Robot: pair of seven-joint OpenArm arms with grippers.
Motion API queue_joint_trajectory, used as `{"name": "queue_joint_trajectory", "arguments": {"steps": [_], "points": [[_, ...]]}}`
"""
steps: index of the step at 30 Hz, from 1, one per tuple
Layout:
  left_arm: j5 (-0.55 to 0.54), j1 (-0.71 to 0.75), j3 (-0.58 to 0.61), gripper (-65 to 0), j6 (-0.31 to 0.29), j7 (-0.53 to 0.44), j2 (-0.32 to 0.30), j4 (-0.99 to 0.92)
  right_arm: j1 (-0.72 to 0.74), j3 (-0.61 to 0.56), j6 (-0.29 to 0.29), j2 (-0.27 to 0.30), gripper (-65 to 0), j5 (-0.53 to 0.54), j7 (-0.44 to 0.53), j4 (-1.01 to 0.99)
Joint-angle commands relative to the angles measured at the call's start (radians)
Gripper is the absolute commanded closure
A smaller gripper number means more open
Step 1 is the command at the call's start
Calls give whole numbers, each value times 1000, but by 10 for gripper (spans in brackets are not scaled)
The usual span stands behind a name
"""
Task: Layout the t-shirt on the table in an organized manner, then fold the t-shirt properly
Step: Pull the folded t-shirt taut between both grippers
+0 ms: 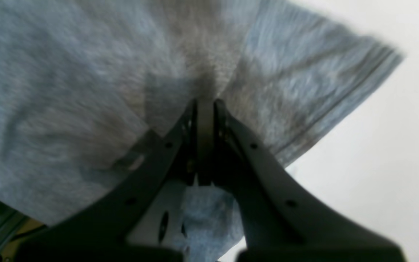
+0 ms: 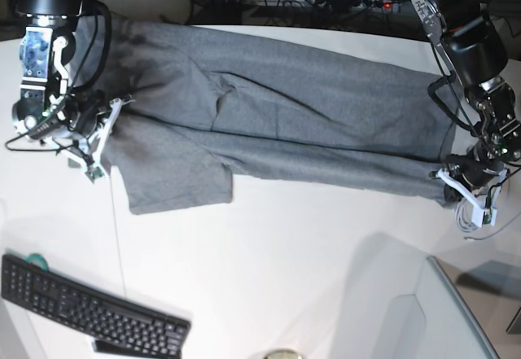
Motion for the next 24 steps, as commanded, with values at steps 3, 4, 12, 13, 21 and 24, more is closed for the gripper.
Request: {"name": "queue_joint_trajectory", "arguments": {"steps": [3, 4, 12, 13, 21, 24], "points": [[-7, 8, -1, 0, 2, -17, -16, 21, 15, 4, 0, 11, 0, 3, 34, 12], [-7, 17, -1, 0, 2, -17, -16, 21, 15, 4, -1, 11, 0, 3, 38, 2], [-7, 63, 0, 0, 2, -20, -16, 21, 16, 4, -1, 11, 0, 2, 44, -27], [-7, 63, 0, 0, 2, -20, -16, 19, 18, 4, -1, 11, 0, 2, 44, -27], [-7, 104, 82, 0, 2, -21, -16, 19, 13, 0, -1, 11, 0, 2, 44, -27], [-7, 107, 92, 0, 2, -21, -15, 19, 12, 1, -1, 11, 0, 2, 44, -27]]}}
